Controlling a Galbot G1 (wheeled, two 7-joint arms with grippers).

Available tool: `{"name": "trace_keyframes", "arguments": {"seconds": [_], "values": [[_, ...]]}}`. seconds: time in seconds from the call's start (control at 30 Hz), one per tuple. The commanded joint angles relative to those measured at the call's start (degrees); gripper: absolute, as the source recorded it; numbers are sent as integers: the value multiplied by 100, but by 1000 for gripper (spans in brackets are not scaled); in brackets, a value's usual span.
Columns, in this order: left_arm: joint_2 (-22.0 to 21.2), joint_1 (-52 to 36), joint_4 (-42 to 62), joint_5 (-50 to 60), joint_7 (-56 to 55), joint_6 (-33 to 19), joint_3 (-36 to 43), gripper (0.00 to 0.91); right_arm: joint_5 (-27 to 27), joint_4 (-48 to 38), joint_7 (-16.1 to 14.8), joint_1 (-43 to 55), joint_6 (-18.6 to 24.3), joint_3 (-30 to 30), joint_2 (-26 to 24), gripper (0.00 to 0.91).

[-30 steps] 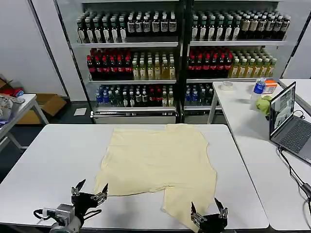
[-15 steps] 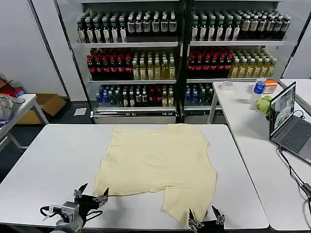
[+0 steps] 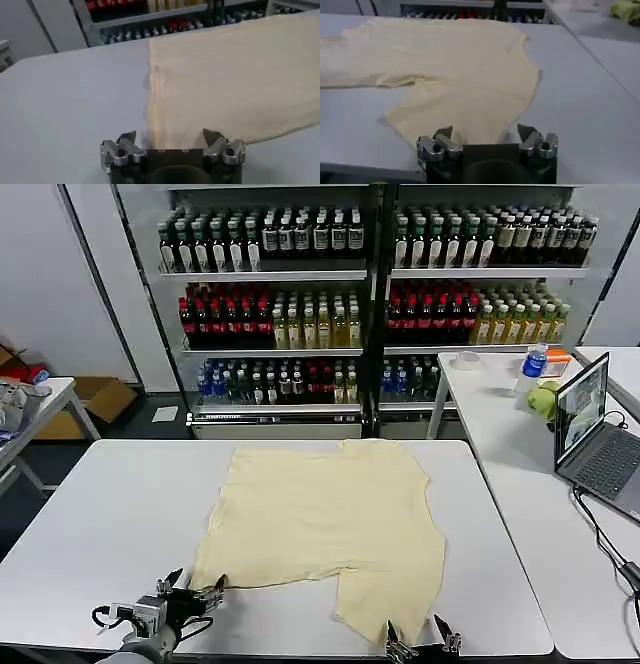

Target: Fold and organize the clothes.

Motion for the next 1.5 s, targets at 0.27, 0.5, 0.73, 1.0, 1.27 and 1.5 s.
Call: {"name": "trace_keyframes", "arguments": {"seconds": [0.27,0.5,0.73,1.0,1.27,1.5], "values": [[-29,67,115,-103,48,32,1,10,26,-9,16,-3,5,-27,2,0],[-52,103,47,-119,138,28,-21,10,25,34,10,0,32,-60,6,0],[-88,206,-281,-310,263,20,-120,10,-167,203,2,-121,236,-42,-12,0],[-133,601,-827,-420,183,-14,-398,10,-225,782,-37,-521,397,242,-103,0],[-141,1107,-1523,-437,154,-6,-726,10,-147,1332,-65,-1043,406,678,-194,0],[-93,1445,-1819,-687,152,5,-1038,10,-81,1557,-115,-1342,437,947,-208,0]]}}
